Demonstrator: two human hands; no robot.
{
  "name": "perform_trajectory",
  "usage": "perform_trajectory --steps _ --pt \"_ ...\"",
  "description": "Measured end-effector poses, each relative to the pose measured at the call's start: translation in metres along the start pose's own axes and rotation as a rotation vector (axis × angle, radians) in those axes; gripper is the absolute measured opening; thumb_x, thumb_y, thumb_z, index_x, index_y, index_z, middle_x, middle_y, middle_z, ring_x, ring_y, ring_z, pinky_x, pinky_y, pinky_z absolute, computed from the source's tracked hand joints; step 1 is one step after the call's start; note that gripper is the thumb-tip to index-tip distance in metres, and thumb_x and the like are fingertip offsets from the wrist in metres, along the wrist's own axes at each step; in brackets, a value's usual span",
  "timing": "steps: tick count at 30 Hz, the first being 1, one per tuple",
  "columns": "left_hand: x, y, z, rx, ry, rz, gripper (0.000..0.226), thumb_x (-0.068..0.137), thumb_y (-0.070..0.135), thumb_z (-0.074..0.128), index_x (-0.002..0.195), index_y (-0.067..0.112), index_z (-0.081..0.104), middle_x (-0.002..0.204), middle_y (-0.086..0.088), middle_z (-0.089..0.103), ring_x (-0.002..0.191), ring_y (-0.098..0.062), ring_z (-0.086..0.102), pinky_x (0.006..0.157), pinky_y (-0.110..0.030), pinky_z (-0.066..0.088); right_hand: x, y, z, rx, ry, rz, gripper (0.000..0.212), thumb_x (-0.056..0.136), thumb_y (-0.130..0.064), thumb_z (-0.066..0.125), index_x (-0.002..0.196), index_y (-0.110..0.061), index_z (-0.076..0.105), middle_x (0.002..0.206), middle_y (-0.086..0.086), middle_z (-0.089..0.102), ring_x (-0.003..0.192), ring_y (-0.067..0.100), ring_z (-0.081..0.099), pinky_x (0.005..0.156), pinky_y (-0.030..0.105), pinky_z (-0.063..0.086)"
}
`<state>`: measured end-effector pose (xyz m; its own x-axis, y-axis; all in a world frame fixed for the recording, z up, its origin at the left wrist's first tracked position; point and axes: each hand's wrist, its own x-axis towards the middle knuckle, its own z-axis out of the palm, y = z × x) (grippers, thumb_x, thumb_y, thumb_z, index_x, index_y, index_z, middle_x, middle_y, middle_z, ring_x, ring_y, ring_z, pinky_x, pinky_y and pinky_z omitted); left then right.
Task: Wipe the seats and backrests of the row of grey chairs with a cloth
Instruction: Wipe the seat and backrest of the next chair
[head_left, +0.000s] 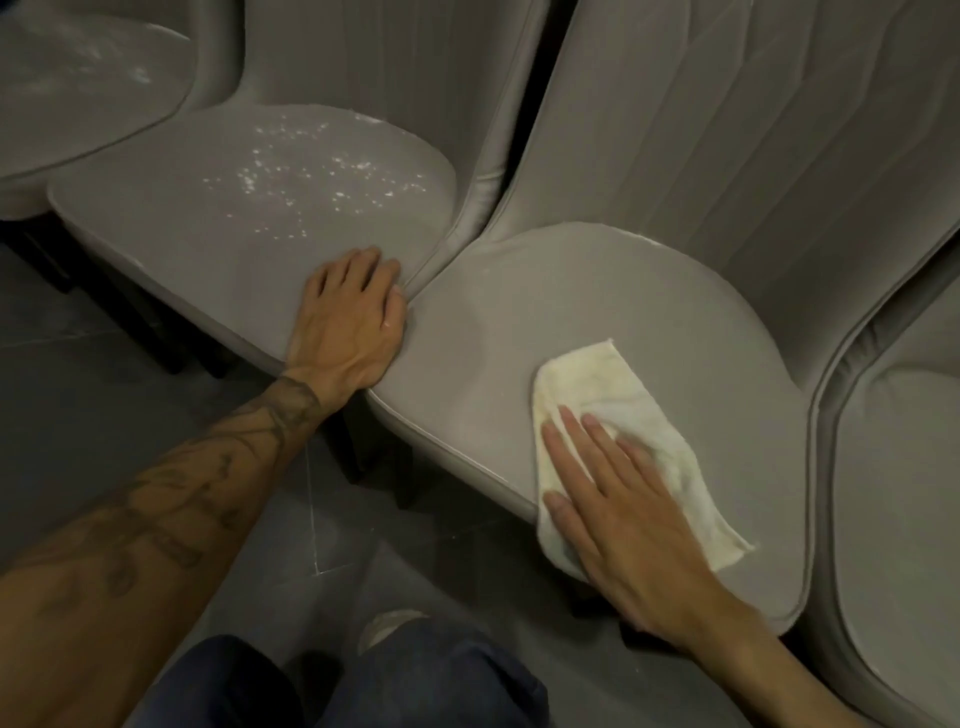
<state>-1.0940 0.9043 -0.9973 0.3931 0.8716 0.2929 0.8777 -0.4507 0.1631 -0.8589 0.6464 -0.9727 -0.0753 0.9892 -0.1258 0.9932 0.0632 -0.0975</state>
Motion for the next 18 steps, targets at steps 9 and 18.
perform_trajectory --steps 9,18 --pt "0.000 0.000 0.000 0.019 0.005 0.004 0.055 0.105 0.038 0.025 0.144 0.013 0.054 0.154 -0.012 0.051 0.142 -0.032 0.047 0.118 -0.049 0.034 0.031 -0.005 0.006 -0.013 0.021 -0.082 0.061 0.110 -0.054 0.011 0.165 -0.032 -0.003 0.174 -0.010 -0.004 0.160 0.009 -0.006 0.131 0.034 -0.005" --pt "0.002 -0.002 0.003 0.017 0.002 0.005 0.054 0.106 0.038 0.027 0.144 0.013 0.054 0.154 -0.013 0.051 0.141 -0.032 0.047 0.118 -0.050 0.035 0.077 -0.036 0.000 -0.004 0.017 -0.073 0.064 0.108 -0.054 0.011 0.166 -0.027 0.000 0.174 -0.003 -0.001 0.161 0.017 -0.001 0.131 0.043 0.004"
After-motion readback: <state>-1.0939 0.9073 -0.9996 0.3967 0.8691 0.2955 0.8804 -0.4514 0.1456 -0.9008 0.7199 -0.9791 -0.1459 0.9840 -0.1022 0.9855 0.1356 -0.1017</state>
